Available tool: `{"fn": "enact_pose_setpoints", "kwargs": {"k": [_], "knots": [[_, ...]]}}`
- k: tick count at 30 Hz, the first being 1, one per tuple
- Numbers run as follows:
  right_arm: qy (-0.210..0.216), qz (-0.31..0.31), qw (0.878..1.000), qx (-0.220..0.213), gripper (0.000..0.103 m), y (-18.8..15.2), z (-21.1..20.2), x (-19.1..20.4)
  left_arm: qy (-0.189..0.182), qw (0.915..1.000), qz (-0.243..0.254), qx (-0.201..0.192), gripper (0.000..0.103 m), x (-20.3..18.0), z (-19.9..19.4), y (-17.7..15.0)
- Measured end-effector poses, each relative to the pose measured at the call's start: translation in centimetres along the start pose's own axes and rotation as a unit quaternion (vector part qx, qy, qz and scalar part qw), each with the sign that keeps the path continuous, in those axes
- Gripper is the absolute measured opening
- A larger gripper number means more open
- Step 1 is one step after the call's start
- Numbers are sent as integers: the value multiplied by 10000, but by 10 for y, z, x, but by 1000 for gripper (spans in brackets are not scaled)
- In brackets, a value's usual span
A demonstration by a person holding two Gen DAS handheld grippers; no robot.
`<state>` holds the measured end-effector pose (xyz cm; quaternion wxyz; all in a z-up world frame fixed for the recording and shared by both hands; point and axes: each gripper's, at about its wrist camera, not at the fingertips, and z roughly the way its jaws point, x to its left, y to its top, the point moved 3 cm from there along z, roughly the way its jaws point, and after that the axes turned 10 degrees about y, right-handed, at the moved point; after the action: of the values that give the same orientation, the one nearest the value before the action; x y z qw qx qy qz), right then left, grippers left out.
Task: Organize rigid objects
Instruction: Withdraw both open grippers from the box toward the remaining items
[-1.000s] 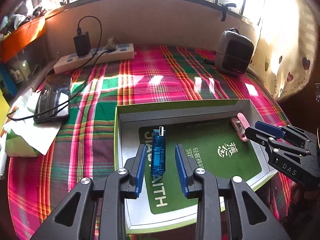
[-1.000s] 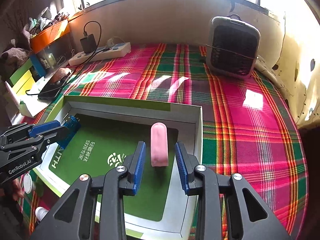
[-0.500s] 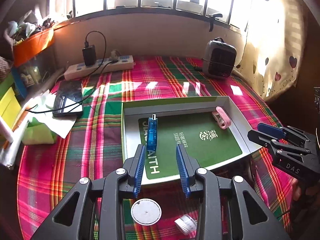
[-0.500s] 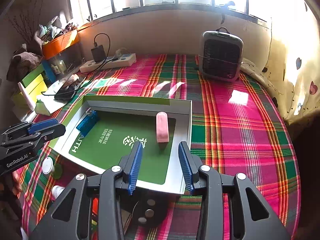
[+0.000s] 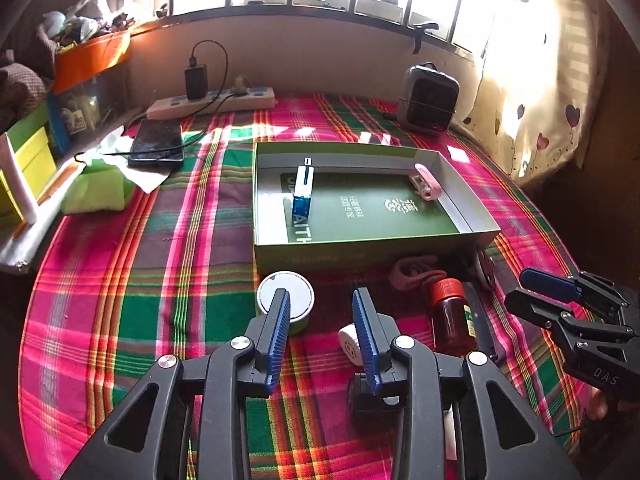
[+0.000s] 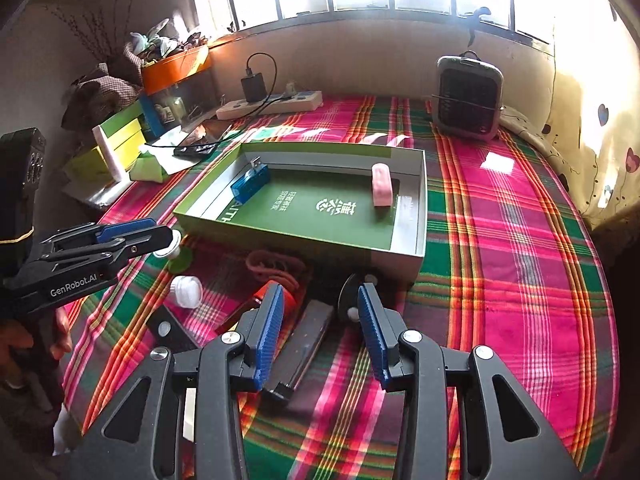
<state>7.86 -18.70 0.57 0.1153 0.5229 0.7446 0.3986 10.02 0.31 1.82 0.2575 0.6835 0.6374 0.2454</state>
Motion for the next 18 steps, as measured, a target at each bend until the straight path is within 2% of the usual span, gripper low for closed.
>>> {"fn": "enact_pose_setpoints", "kwargs": {"k": [11,18], "knots": [[430,146,9989,89,40,-45,-8,36,-64,9997,-129,176,32,4,-7,-42],[619,-79,9978,218,43,-64,0,65,-155,9995,-227,153,35,6,-12,-48]]}}
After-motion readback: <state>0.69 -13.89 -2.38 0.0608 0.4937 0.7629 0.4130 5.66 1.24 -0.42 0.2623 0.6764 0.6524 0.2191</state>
